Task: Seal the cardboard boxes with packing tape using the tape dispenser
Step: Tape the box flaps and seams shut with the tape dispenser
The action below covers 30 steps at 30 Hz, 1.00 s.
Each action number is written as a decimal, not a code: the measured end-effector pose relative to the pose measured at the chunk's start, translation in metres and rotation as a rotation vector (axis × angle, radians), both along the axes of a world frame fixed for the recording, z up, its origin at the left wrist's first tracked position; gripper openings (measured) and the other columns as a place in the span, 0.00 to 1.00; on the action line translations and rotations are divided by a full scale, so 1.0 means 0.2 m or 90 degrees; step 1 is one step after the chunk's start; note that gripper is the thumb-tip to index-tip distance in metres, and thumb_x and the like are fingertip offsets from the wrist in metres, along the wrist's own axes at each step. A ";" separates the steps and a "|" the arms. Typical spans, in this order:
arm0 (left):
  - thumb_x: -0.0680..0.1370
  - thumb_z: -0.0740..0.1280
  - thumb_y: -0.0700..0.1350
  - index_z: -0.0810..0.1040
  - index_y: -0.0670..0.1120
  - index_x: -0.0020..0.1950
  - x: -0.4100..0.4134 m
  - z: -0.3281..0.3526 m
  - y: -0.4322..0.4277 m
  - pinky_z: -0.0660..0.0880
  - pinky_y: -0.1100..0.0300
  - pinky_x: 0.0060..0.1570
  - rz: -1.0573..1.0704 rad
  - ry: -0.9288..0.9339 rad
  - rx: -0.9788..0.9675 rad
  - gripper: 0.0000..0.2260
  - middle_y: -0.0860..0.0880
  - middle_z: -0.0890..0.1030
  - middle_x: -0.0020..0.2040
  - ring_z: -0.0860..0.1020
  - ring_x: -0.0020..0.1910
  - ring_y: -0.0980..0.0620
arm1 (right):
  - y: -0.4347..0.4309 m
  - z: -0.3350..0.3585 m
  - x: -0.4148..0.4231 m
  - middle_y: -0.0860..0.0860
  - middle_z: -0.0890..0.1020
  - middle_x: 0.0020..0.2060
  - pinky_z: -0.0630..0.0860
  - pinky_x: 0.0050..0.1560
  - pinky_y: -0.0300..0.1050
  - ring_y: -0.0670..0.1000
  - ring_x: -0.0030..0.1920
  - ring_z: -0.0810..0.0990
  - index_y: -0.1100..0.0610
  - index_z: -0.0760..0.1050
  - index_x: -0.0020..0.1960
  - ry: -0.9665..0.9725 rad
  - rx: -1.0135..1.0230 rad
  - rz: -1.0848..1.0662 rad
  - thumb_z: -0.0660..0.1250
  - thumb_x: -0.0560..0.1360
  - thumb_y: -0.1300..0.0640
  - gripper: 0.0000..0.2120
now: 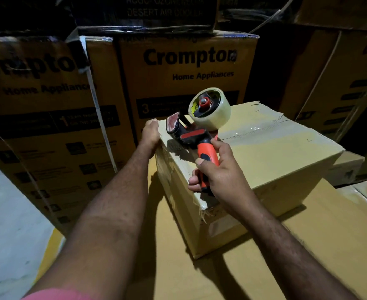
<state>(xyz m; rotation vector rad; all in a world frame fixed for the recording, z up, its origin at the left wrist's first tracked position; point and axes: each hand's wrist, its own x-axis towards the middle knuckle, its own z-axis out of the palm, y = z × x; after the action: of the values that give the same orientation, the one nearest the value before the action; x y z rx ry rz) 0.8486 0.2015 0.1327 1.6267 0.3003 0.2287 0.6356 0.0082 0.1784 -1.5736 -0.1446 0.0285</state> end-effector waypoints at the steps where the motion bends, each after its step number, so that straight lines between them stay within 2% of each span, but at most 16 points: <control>1: 0.85 0.56 0.51 0.74 0.44 0.67 -0.01 -0.01 -0.01 0.74 0.55 0.44 0.021 -0.008 -0.059 0.16 0.48 0.79 0.49 0.78 0.47 0.48 | 0.00 0.00 -0.01 0.54 0.82 0.34 0.83 0.47 0.63 0.58 0.40 0.85 0.40 0.58 0.75 0.001 0.003 0.000 0.63 0.82 0.58 0.27; 4: 0.86 0.57 0.53 0.76 0.44 0.57 0.00 -0.02 -0.05 0.74 0.55 0.42 0.063 -0.007 -0.207 0.14 0.47 0.79 0.43 0.79 0.39 0.49 | 0.00 0.01 -0.02 0.57 0.82 0.36 0.84 0.46 0.61 0.59 0.41 0.85 0.43 0.57 0.76 -0.010 -0.007 -0.011 0.63 0.82 0.59 0.27; 6: 0.86 0.57 0.56 0.76 0.45 0.51 0.01 -0.02 -0.06 0.75 0.55 0.41 0.075 -0.005 -0.233 0.17 0.47 0.80 0.40 0.79 0.36 0.50 | 0.00 0.01 -0.02 0.57 0.82 0.36 0.84 0.45 0.60 0.59 0.41 0.85 0.43 0.57 0.76 -0.015 -0.008 -0.017 0.62 0.82 0.59 0.27; 8: 0.85 0.54 0.62 0.78 0.44 0.56 0.00 -0.03 -0.03 0.77 0.55 0.43 0.033 0.018 -0.177 0.24 0.45 0.82 0.46 0.81 0.42 0.48 | 0.00 0.01 -0.01 0.56 0.81 0.36 0.84 0.46 0.61 0.57 0.39 0.85 0.43 0.57 0.76 -0.022 0.000 -0.018 0.63 0.82 0.59 0.28; 10: 0.81 0.49 0.70 0.77 0.45 0.65 -0.04 -0.04 0.02 0.77 0.52 0.50 -0.046 0.071 -0.059 0.33 0.43 0.82 0.57 0.81 0.54 0.44 | -0.01 0.01 -0.01 0.57 0.80 0.37 0.84 0.46 0.62 0.56 0.39 0.84 0.42 0.57 0.76 -0.023 0.005 -0.015 0.63 0.82 0.60 0.28; 11: 0.80 0.47 0.73 0.74 0.47 0.70 -0.07 -0.04 0.03 0.76 0.48 0.57 -0.074 0.106 0.012 0.37 0.41 0.79 0.65 0.78 0.61 0.41 | -0.01 0.01 -0.01 0.57 0.80 0.37 0.83 0.47 0.62 0.56 0.39 0.84 0.42 0.57 0.76 -0.021 0.008 -0.010 0.63 0.82 0.60 0.28; 12: 0.79 0.46 0.73 0.67 0.49 0.78 -0.11 -0.03 0.02 0.72 0.42 0.65 -0.074 0.127 0.080 0.37 0.39 0.70 0.75 0.72 0.70 0.38 | -0.01 0.02 -0.01 0.57 0.80 0.37 0.83 0.47 0.62 0.55 0.39 0.84 0.42 0.57 0.76 -0.018 0.013 -0.005 0.63 0.82 0.60 0.28; 13: 0.81 0.47 0.70 0.57 0.51 0.83 -0.17 -0.01 -0.01 0.64 0.36 0.73 -0.057 0.131 0.133 0.35 0.41 0.57 0.82 0.61 0.78 0.36 | -0.01 0.02 -0.01 0.56 0.80 0.37 0.83 0.47 0.63 0.55 0.38 0.83 0.43 0.57 0.76 -0.016 0.018 -0.003 0.62 0.82 0.61 0.28; 14: 0.84 0.49 0.63 0.47 0.51 0.84 -0.26 0.02 -0.07 0.54 0.35 0.77 -0.041 0.122 0.172 0.31 0.44 0.47 0.84 0.50 0.81 0.38 | -0.01 0.03 -0.02 0.55 0.79 0.36 0.83 0.47 0.64 0.55 0.38 0.83 0.43 0.57 0.76 -0.015 0.025 -0.003 0.62 0.82 0.61 0.27; 15: 0.86 0.51 0.56 0.41 0.50 0.84 -0.37 0.04 -0.15 0.47 0.38 0.79 -0.039 0.109 0.185 0.30 0.47 0.41 0.84 0.43 0.82 0.41 | 0.00 0.03 -0.02 0.55 0.79 0.36 0.83 0.47 0.65 0.55 0.38 0.83 0.43 0.58 0.75 -0.015 0.036 -0.003 0.62 0.83 0.61 0.27; 17: 0.87 0.52 0.51 0.37 0.49 0.83 -0.59 0.02 -0.29 0.43 0.43 0.79 -0.046 0.061 0.159 0.30 0.49 0.37 0.83 0.39 0.82 0.44 | 0.00 0.03 -0.03 0.57 0.78 0.37 0.82 0.43 0.63 0.56 0.36 0.81 0.43 0.59 0.74 -0.012 0.083 -0.002 0.61 0.83 0.62 0.25; 20: 0.86 0.49 0.60 0.39 0.52 0.83 -0.92 -0.06 -0.44 0.40 0.45 0.80 -0.058 -0.013 0.134 0.31 0.52 0.38 0.83 0.36 0.81 0.51 | -0.02 0.01 -0.02 0.59 0.77 0.40 0.80 0.35 0.52 0.54 0.34 0.78 0.44 0.59 0.73 -0.021 0.150 -0.019 0.61 0.83 0.61 0.24; 23: 0.80 0.44 0.67 0.44 0.61 0.81 -1.18 -0.15 -0.55 0.38 0.47 0.79 -0.075 -0.122 0.124 0.30 0.61 0.38 0.81 0.32 0.78 0.62 | -0.04 0.01 -0.01 0.58 0.78 0.41 0.78 0.32 0.48 0.52 0.34 0.77 0.45 0.57 0.75 -0.016 0.169 -0.041 0.62 0.83 0.59 0.25; 25: 0.79 0.42 0.72 0.50 0.59 0.81 -1.25 -0.23 -0.58 0.38 0.45 0.78 -0.044 -0.239 0.226 0.34 0.60 0.41 0.82 0.34 0.80 0.58 | -0.05 0.01 0.00 0.59 0.78 0.42 0.78 0.32 0.47 0.51 0.34 0.78 0.45 0.57 0.75 0.004 0.186 -0.035 0.62 0.83 0.59 0.25; 27: 0.78 0.42 0.73 0.61 0.53 0.81 -1.21 -0.29 -0.54 0.38 0.41 0.77 -0.025 -0.316 0.352 0.38 0.54 0.48 0.84 0.40 0.82 0.52 | -0.06 0.01 0.01 0.59 0.78 0.42 0.77 0.33 0.47 0.52 0.35 0.78 0.46 0.57 0.75 0.024 0.203 -0.013 0.62 0.83 0.59 0.25; 30: 0.78 0.41 0.73 0.63 0.56 0.78 -1.16 -0.28 -0.50 0.44 0.35 0.78 -0.025 -0.359 0.454 0.35 0.51 0.59 0.82 0.48 0.83 0.51 | -0.08 0.01 0.02 0.60 0.78 0.44 0.76 0.34 0.48 0.52 0.37 0.79 0.48 0.59 0.74 0.013 0.189 0.010 0.63 0.82 0.58 0.24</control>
<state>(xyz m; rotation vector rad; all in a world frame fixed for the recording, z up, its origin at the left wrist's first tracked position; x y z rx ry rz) 0.6160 0.1023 0.0769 2.1696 -0.2833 0.8154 0.6401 -0.0070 0.1806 -1.2759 -0.1389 0.0345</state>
